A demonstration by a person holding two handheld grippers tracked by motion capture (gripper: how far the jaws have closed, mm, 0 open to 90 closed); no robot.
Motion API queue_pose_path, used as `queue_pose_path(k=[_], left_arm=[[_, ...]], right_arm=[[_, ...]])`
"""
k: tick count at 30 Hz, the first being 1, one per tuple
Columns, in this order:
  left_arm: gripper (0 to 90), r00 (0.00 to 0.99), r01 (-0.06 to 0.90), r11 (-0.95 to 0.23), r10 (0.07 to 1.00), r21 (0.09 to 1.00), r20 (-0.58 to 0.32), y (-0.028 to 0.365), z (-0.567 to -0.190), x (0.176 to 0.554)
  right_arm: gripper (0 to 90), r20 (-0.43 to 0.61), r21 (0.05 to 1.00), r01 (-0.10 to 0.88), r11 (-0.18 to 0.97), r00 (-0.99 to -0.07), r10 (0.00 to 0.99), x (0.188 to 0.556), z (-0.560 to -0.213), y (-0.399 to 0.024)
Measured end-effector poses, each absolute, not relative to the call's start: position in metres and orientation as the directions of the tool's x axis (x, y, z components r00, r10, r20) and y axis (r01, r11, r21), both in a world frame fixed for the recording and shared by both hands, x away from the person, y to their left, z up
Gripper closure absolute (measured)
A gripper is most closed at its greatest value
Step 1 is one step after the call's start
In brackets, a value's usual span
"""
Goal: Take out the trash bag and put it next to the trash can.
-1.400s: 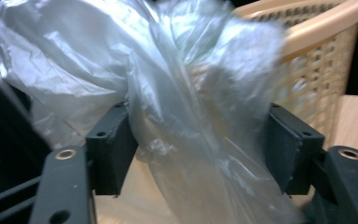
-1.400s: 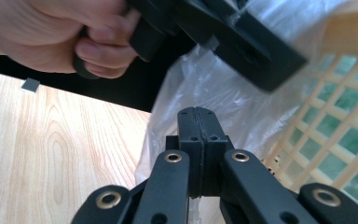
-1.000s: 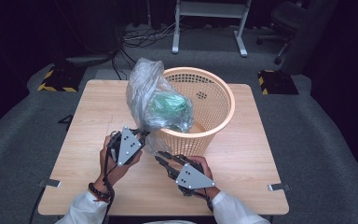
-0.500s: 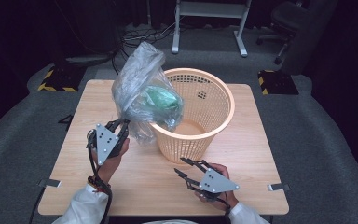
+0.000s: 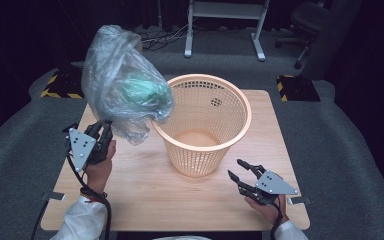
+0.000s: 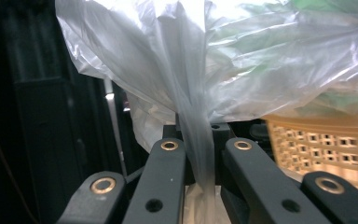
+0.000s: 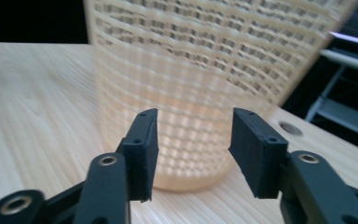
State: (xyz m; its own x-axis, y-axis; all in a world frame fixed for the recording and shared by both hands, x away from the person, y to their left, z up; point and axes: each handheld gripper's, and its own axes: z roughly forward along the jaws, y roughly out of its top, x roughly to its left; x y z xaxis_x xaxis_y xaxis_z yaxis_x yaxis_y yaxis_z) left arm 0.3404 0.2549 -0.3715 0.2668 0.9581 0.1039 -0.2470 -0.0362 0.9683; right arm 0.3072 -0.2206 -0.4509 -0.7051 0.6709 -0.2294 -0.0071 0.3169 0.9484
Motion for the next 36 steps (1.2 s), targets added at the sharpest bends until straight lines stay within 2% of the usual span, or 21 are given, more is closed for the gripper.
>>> queue_pose_path(k=[4,8,12,18,25,31,32,34,35,36], left_arm=[[88.2,0.251,-0.196,-0.022,0.965,0.980,0.071,0.273,-0.378,0.343],[87.9,0.234,-0.167,-0.096,0.963,0.981,0.134,0.280,-0.386,0.344],[87.2,0.284,-0.105,-0.146,0.943,0.984,0.171,0.284,-0.402,0.352],[86.0,0.334,0.051,-0.245,0.918,0.968,0.214,0.277,-0.435,0.364],[85.6,0.392,0.145,-0.348,0.880,0.926,0.269,0.267,-0.455,0.368],[83.7,0.429,0.234,-0.406,0.858,0.883,0.282,0.262,-0.470,0.372],[81.4,0.444,0.244,-0.410,0.853,0.879,0.275,0.262,-0.473,0.372],[70.4,0.458,0.281,-0.423,0.848,0.861,0.267,0.259,-0.478,0.372],[70.4,0.456,0.292,-0.426,0.849,0.856,0.266,0.259,-0.479,0.371],[52.6,0.466,0.300,-0.410,0.851,0.862,0.242,0.259,-0.480,0.371]], right_arm=[[45.8,-0.183,0.947,0.065,0.316,-0.698,0.692,0.316,-0.451,-0.235],[44.5,-0.169,0.927,0.135,0.349,-0.681,0.713,0.324,-0.455,-0.247],[44.1,-0.146,0.917,0.183,0.354,-0.672,0.726,0.329,-0.458,-0.255],[43.5,-0.131,0.906,0.221,0.361,-0.665,0.735,0.334,-0.463,-0.263],[41.7,-0.119,0.900,0.246,0.359,-0.654,0.747,0.336,-0.466,-0.270],[39.2,-0.106,0.897,0.269,0.350,-0.638,0.762,0.337,-0.469,-0.276],[39.1,-0.110,0.894,0.271,0.356,-0.638,0.762,0.337,-0.469,-0.276],[39.0,-0.107,0.889,0.279,0.362,-0.643,0.758,0.336,-0.471,-0.277],[39.0,-0.107,0.889,0.279,0.362,-0.643,0.758,0.336,-0.471,-0.277],[38.9,-0.109,0.888,0.280,0.366,-0.643,0.758,0.336,-0.471,-0.277]])
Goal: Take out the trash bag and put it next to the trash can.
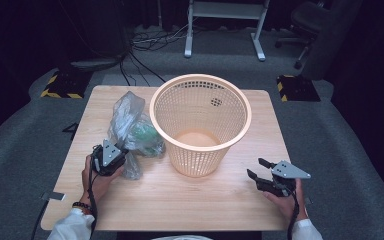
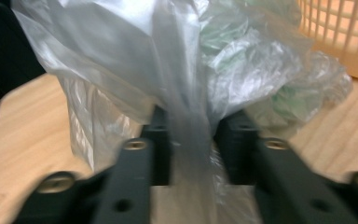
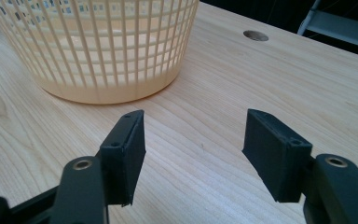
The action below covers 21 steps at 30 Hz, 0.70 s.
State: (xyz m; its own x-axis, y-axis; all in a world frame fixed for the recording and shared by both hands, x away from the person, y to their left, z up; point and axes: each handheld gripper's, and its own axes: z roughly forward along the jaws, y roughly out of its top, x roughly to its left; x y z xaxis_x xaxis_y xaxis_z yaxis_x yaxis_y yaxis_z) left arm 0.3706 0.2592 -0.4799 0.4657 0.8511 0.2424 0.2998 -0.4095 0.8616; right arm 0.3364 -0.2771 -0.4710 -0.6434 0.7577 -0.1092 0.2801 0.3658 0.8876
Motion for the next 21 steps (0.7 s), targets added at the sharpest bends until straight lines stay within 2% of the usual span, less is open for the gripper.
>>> queue_pose_path(k=[1,2,3,5,6,9,13,18,21], left_arm=[[52.6,0.481,0.321,-0.396,0.850,0.860,0.212,0.260,-0.479,0.371],[32.0,0.502,0.350,-0.375,0.849,0.858,0.167,0.261,-0.480,0.372],[32.0,0.530,0.378,-0.362,0.839,0.852,0.121,0.262,-0.479,0.372],[18.4,0.542,0.444,-0.355,0.838,0.823,0.069,0.262,-0.479,0.371],[14.6,0.550,0.458,-0.356,0.833,0.814,0.055,0.263,-0.479,0.369],[15.6,0.586,0.480,-0.346,0.811,0.806,-0.001,0.266,-0.474,0.359],[15.7,0.634,0.448,-0.438,0.771,0.779,0.068,0.263,-0.463,0.342],[15.9,0.629,0.511,-0.438,0.777,0.739,0.026,0.264,-0.467,0.322],[15.7,0.628,0.515,-0.428,0.778,0.743,0.014,0.266,-0.471,0.315]], right_arm=[[38.9,-0.107,0.886,0.283,0.367,-0.645,0.757,0.337,-0.471,-0.277],[38.7,-0.105,0.884,0.286,0.369,-0.648,0.754,0.337,-0.472,-0.276],[38.7,-0.105,0.884,0.286,0.369,-0.648,0.754,0.337,-0.472,-0.276],[38.2,-0.109,0.882,0.285,0.376,-0.653,0.750,0.337,-0.472,-0.276],[38.0,-0.111,0.881,0.284,0.379,-0.655,0.748,0.337,-0.472,-0.276],[36.9,-0.102,0.880,0.292,0.375,-0.655,0.749,0.337,-0.472,-0.276],[35.8,-0.080,0.875,0.316,0.367,-0.653,0.753,0.339,-0.472,-0.278],[33.2,-0.047,0.841,0.378,0.386,-0.661,0.749,0.342,-0.474,-0.279],[32.3,-0.026,0.827,0.401,0.394,-0.672,0.740,0.342,-0.476,-0.280]])
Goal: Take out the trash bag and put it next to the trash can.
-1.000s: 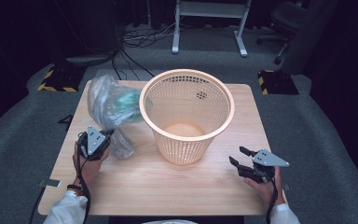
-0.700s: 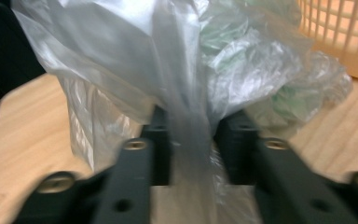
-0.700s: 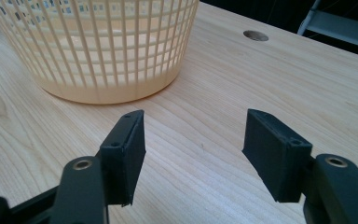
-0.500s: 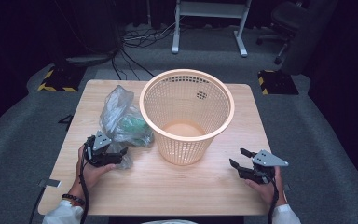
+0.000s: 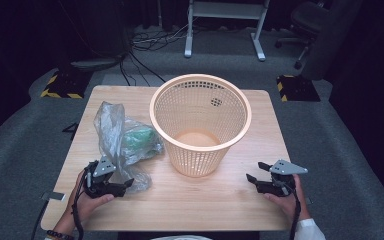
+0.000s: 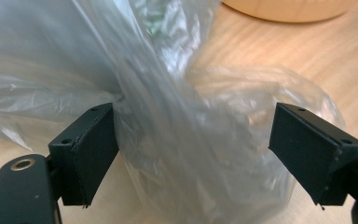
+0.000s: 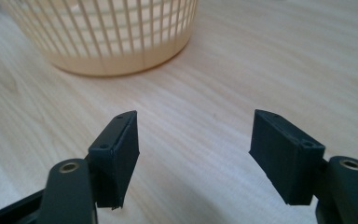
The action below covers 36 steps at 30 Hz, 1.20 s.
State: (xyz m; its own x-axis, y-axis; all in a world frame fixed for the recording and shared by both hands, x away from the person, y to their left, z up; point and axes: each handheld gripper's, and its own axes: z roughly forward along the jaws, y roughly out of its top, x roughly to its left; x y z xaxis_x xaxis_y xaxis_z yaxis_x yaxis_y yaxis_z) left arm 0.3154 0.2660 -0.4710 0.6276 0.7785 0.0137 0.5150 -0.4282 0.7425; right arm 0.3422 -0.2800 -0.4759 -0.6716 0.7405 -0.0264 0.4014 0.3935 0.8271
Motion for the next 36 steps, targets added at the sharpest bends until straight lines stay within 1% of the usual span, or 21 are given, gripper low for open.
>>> queue_pose_path(k=[1,4,5,11,13,15,16,20,21,22,36], left_arm=[[15.7,0.627,0.523,-0.421,0.779,0.741,0.000,0.267,-0.475,0.311],[15.8,0.624,0.537,-0.422,0.781,0.730,-0.007,0.268,-0.480,0.308],[15.8,0.622,0.539,-0.431,0.783,0.724,0.003,0.269,-0.482,0.307],[15.8,0.608,0.573,-0.423,0.794,0.702,-0.017,0.271,-0.494,0.303],[15.9,0.600,0.583,-0.434,0.800,0.686,-0.004,0.273,-0.497,0.303],[16.0,0.594,0.601,-0.424,0.804,0.677,-0.023,0.273,-0.501,0.301],[15.6,0.595,0.591,-0.429,0.804,0.683,-0.009,0.274,-0.502,0.300],[15.5,0.594,0.568,-0.410,0.804,0.713,-0.011,0.276,-0.506,0.297],[15.5,0.595,0.567,-0.412,0.804,0.713,-0.009,0.276,-0.506,0.297],[15.5,0.595,0.567,-0.412,0.804,0.713,-0.009,0.276,-0.506,0.297],[15.3,0.595,0.568,-0.412,0.804,0.713,-0.010,0.276,-0.506,0.297]], right_arm=[[29.8,-0.017,0.808,0.424,0.408,-0.675,0.737,0.342,-0.479,-0.280],[29.2,-0.011,0.797,0.437,0.416,-0.679,0.734,0.342,-0.482,-0.281],[28.2,-0.007,0.792,0.445,0.419,-0.679,0.735,0.342,-0.483,-0.281],[26.1,-0.002,0.773,0.461,0.436,-0.686,0.728,0.339,-0.487,-0.284],[25.6,0.001,0.759,0.477,0.443,-0.682,0.731,0.338,-0.491,-0.286],[24.9,0.002,0.756,0.480,0.446,-0.683,0.731,0.337,-0.492,-0.287],[24.8,0.004,0.749,0.486,0.451,-0.683,0.730,0.335,-0.495,-0.288],[24.2,0.004,0.737,0.491,0.464,-0.690,0.724,0.333,-0.499,-0.290],[23.2,0.000,0.726,0.498,0.475,-0.691,0.723,0.332,-0.503,-0.291],[23.1,-0.002,0.735,0.489,0.470,-0.692,0.722,0.332,-0.504,-0.292],[22.3,-0.002,0.734,0.473,0.488,-0.717,0.697,0.336,-0.504,-0.291]])
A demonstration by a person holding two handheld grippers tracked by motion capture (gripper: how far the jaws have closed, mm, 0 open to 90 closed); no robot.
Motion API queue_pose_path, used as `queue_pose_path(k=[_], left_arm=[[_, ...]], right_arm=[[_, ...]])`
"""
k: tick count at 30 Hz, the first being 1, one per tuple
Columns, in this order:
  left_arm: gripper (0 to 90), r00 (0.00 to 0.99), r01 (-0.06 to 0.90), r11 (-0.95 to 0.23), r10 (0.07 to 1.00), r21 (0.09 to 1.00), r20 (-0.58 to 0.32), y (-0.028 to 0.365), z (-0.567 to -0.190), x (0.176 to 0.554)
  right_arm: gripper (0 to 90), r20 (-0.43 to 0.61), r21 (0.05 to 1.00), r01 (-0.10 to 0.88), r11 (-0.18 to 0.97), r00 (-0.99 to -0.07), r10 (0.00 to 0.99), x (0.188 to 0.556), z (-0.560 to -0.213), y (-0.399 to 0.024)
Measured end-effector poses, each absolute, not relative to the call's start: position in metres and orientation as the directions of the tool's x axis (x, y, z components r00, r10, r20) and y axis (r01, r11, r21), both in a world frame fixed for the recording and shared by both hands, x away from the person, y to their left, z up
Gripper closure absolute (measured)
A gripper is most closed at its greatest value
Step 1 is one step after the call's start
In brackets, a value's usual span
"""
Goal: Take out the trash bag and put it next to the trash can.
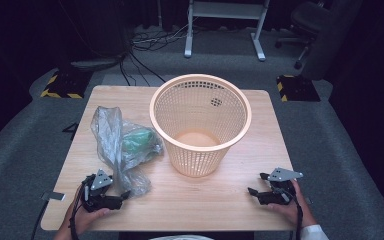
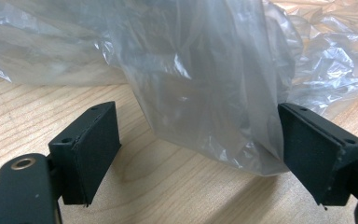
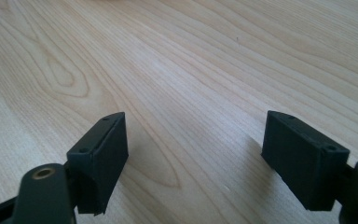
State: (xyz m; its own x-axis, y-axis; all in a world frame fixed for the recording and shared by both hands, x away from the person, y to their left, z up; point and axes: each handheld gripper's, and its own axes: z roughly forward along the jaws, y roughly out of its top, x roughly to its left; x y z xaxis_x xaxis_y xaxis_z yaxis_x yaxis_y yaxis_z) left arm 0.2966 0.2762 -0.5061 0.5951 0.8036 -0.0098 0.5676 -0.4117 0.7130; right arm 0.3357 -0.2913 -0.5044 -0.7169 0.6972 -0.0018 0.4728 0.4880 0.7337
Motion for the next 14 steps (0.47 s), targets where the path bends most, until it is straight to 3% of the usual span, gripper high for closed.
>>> queue_pose_path(k=[14], left_arm=[[15.2,0.595,0.568,-0.411,0.803,0.713,-0.010,0.2762,-0.5061,0.2968]], right_arm=[[22.3,-0.003,0.733,0.461,0.500,-0.733,0.680,0.3398,-0.5044,-0.2909]])
